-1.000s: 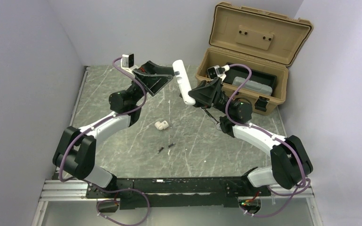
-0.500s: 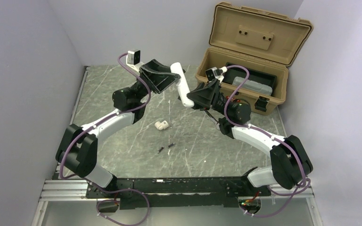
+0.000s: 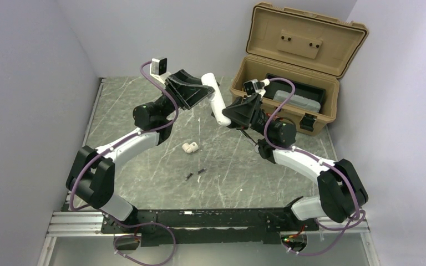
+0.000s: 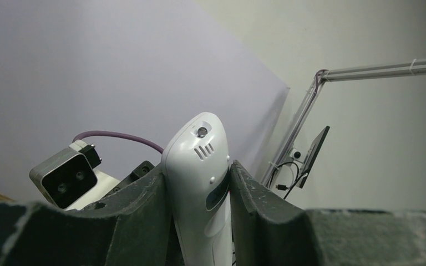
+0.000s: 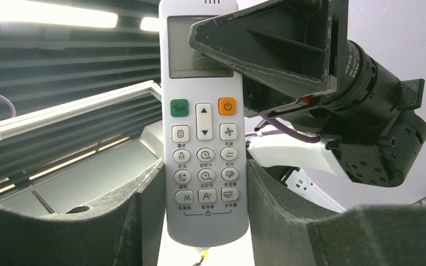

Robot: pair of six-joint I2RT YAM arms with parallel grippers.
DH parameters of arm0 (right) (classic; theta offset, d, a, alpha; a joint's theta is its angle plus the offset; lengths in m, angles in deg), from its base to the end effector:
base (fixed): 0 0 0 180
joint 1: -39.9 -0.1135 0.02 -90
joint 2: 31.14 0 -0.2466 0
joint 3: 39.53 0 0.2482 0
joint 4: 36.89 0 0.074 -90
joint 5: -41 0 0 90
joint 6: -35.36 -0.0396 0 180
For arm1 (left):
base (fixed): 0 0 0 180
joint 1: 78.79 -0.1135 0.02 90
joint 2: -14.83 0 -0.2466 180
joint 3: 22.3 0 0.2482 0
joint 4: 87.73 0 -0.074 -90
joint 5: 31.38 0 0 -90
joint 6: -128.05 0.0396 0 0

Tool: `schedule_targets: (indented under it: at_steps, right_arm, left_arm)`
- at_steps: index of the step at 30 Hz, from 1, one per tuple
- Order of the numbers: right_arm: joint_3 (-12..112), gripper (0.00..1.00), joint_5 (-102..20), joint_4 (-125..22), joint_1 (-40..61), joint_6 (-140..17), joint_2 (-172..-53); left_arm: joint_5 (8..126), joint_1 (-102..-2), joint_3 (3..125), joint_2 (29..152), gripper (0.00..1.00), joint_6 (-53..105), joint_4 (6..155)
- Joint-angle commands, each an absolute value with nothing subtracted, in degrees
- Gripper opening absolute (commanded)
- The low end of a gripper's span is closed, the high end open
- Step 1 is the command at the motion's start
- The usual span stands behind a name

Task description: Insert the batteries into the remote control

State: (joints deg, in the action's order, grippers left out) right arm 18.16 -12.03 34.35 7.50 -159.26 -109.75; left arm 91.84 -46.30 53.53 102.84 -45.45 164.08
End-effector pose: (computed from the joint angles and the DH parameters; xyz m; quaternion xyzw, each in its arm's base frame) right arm 0.2157 0.1651 0.3479 -0.0512 0.4358 0.8695 0.2267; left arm 0.2483 -0.1839 0.4000 0.1409 0.3453 -0.8239 0.4267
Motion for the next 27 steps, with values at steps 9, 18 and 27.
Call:
schedule_targets:
  at_steps: [9, 18, 27]
  right_arm:
    - [18.8, 0.90, -11.0, 46.0, 11.6, -154.2, -110.9]
    - [15.0, 1.00, -5.9, 37.9, 19.7, -146.6, -106.5]
    - [15.0, 1.00, -7.4, -22.1, 24.0, -104.3, -88.2]
  left_arm:
    - [94.8, -45.1, 51.7, 99.8, 0.00, -45.3, 173.7]
    - [94.9, -45.3, 48.0, 100.1, 0.00, -45.7, 173.6]
    - [100.8, -48.0, 35.7, 101.2, 0.00, -42.0, 173.3]
